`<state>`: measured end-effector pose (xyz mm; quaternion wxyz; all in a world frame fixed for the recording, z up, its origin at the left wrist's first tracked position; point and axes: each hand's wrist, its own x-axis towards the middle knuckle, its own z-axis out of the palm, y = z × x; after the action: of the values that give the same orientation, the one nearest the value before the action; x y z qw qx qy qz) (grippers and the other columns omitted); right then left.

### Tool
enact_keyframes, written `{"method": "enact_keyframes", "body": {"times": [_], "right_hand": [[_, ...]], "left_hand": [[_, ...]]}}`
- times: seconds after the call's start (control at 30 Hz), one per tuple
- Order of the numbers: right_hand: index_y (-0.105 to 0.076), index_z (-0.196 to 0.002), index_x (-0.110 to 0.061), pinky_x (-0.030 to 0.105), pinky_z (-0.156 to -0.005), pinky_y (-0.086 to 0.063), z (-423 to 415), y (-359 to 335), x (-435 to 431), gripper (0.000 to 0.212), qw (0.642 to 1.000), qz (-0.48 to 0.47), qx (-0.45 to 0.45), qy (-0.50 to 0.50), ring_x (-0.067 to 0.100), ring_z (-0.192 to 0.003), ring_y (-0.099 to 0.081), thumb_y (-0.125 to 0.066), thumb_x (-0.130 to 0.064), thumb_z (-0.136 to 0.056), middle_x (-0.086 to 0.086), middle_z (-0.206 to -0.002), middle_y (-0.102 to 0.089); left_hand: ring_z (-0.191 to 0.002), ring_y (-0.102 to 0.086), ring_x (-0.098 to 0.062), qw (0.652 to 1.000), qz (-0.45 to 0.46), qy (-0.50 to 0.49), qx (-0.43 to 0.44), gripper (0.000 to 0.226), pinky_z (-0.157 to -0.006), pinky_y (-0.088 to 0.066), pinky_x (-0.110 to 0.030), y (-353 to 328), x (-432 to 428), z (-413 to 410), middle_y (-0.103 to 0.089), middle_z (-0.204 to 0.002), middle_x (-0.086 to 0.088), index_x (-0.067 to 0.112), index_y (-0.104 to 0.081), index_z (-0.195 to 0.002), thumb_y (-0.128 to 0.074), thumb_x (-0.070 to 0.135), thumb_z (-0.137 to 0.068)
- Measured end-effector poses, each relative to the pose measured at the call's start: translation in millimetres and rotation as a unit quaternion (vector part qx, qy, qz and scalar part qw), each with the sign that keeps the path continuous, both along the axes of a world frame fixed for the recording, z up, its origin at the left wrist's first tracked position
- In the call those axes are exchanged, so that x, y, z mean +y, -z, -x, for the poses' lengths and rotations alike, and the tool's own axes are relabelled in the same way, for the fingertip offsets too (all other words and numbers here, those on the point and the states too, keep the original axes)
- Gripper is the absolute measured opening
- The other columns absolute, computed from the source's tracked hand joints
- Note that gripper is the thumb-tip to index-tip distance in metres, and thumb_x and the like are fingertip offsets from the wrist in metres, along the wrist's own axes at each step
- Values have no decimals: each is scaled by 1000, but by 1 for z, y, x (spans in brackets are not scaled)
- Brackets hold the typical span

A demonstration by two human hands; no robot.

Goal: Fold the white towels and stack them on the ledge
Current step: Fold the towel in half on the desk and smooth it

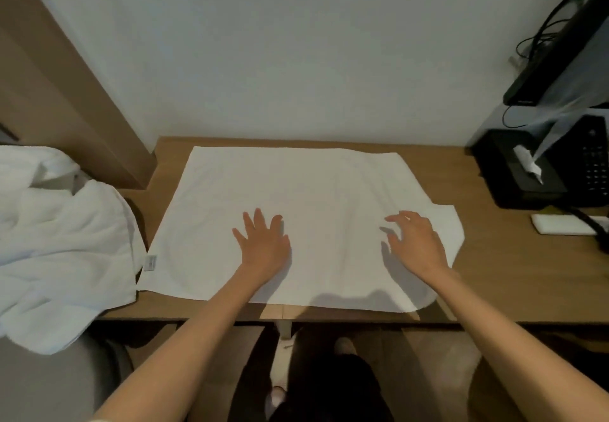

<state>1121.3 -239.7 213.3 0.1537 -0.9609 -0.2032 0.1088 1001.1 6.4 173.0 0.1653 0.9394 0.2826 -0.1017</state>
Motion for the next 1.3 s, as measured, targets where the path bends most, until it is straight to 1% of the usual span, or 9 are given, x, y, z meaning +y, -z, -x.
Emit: {"method": "enact_keyframes", "body": {"times": [0.2, 0.4, 0.57, 0.7, 0.9, 0.97, 1.07, 1.17, 1.3], "right_hand": [[-52, -133, -13, 39, -107, -30, -66, 8, -35, 36, 998, -11, -7, 66, 29, -131, -37, -47, -19, -98, 10, -144, -42], [-44, -137, -12, 38, -103, -32, -125, 37, -46, 42, 989, -19, 87, 115, 27, -127, -37, -44, -27, -98, 10, -137, -46], [-52, -116, -20, 40, -95, -31, -151, 50, -45, 46, 983, 117, 95, 103, 25, -111, -50, -53, -55, -86, 2, -112, -58], [-56, -92, -19, 38, -94, -28, -163, 46, -40, 21, 981, 22, 141, 132, 22, -88, -59, -60, -37, -84, -1, -83, -61], [-65, -83, -4, 34, -63, -47, -148, 22, -18, 5, 968, -137, -197, -74, 24, -56, -56, -67, -6, -79, 7, -64, -60], [-71, -85, -8, 30, -60, -47, -133, 19, -14, 13, 972, -148, -73, -166, 16, -61, -59, -68, -21, -86, 0, -68, -65], [-71, -72, -19, 14, -56, -39, -118, 25, -10, 36, 963, -115, 201, -140, 4, -60, -56, -50, -38, -95, -15, -61, -59], [-57, -83, -12, 26, -59, -35, -112, 37, -10, 5, 974, -109, 141, -139, 11, -66, -46, -57, -16, -87, -7, -73, -49], [-48, -114, -10, 26, -71, -38, -113, 47, -10, 38, 985, -72, 131, -83, 22, -92, -51, -66, -19, -82, 3, -111, -43]], "left_hand": [[-145, 3, -38, 998, 25, 60, -25, 52, -113, -8, -59, -2, -55, -81, 1, -160, -10, 32, -13, -150, -31, 38, -101], [-144, 11, -41, 995, 52, 78, 16, 53, -109, -3, -66, 17, -90, -145, 10, -160, -2, 41, -4, -150, -22, 47, -101], [-141, 21, -42, 997, 15, 57, 54, 56, -104, 6, -72, 41, -96, -156, 19, -158, 5, 47, 2, -148, -20, 58, -97], [-141, 23, -39, 997, 2, 45, 62, 57, -104, 9, -70, 47, -91, -154, 21, -158, 9, 50, 6, -146, -17, 62, -95], [-141, 24, -39, 997, 11, -5, 81, 58, -103, 7, -72, 46, -81, -149, 24, -156, 9, 50, 9, -145, -19, 62, -95], [-141, 25, -39, 996, 14, -13, 86, 59, -104, 6, -73, 46, -78, -149, 25, -156, 9, 49, 9, -146, -19, 62, -95], [-141, 24, -40, 995, 13, -23, 94, 59, -104, 5, -73, 46, -77, -148, 12, -159, 6, 42, -8, -149, -21, 61, -95], [-141, 21, -41, 996, 22, -34, 82, 61, -103, 4, -74, 47, -77, -148, 0, -158, 8, 39, -9, -150, -22, 61, -94], [-141, 21, -41, 995, 23, -35, 86, 62, -102, 3, -74, 47, -76, -149, 2, -158, 10, 42, -6, -149, -20, 64, -92]]}}
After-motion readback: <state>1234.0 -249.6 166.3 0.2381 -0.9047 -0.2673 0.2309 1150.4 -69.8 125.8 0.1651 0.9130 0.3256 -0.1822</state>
